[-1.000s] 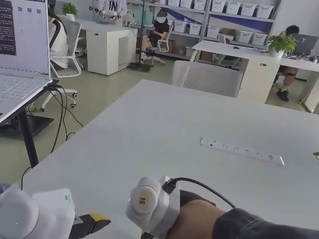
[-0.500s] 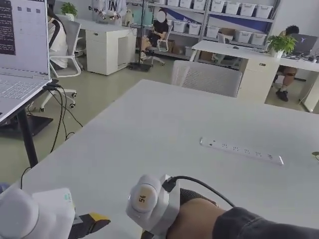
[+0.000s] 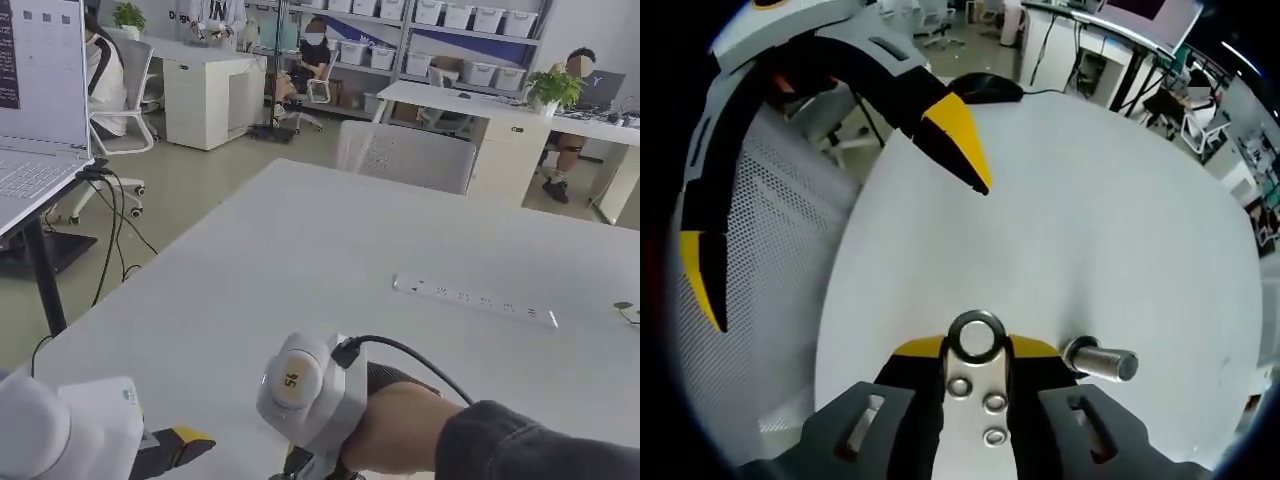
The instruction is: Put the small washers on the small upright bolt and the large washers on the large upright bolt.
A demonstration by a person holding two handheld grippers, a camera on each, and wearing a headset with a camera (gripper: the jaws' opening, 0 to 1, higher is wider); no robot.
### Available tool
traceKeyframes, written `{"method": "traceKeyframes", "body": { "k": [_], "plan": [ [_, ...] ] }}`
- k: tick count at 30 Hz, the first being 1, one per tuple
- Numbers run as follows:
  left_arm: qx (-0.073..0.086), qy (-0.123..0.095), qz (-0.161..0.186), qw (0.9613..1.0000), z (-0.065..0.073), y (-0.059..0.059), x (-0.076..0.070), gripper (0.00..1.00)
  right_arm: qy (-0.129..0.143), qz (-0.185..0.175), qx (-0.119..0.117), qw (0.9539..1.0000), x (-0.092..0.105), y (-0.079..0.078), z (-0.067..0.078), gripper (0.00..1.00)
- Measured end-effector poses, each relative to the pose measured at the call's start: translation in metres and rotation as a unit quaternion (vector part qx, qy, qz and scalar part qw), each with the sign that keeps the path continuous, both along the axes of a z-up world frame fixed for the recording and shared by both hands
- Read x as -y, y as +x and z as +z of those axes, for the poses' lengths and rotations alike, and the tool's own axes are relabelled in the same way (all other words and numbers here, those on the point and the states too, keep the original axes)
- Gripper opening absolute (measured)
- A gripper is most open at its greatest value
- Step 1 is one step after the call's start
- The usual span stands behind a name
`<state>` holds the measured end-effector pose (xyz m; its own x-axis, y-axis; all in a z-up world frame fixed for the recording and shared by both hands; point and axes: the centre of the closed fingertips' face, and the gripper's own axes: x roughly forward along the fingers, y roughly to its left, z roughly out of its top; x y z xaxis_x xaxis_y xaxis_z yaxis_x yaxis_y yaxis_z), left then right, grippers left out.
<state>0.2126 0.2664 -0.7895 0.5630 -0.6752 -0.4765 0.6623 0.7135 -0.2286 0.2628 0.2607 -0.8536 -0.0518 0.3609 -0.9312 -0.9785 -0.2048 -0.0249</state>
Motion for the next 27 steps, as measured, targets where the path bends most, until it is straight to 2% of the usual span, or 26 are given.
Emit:
{"method": "traceKeyframes", "body": {
  "k": [11, 15, 27],
  "plan": [
    [0.002, 0.001, -0.004, 1.0, 0.0, 0.001, 0.002, 0.96, 0.008, -0.013, 0.011, 0.9998, 0.016, 0.004, 0.02, 0.23],
    [0.002, 0.0, -0.004, 1.0, 0.001, 0.001, 0.003, 0.96, 0.015, -0.02, 0.017, 0.9996, 0.023, 0.007, 0.032, 0.23],
    [0.002, 0.002, -0.009, 1.0, 0.001, 0.001, 0.005, 0.96, 0.03, -0.051, 0.037, 0.9975, 0.041, 0.027, 0.057, 0.23]
  ]
}}
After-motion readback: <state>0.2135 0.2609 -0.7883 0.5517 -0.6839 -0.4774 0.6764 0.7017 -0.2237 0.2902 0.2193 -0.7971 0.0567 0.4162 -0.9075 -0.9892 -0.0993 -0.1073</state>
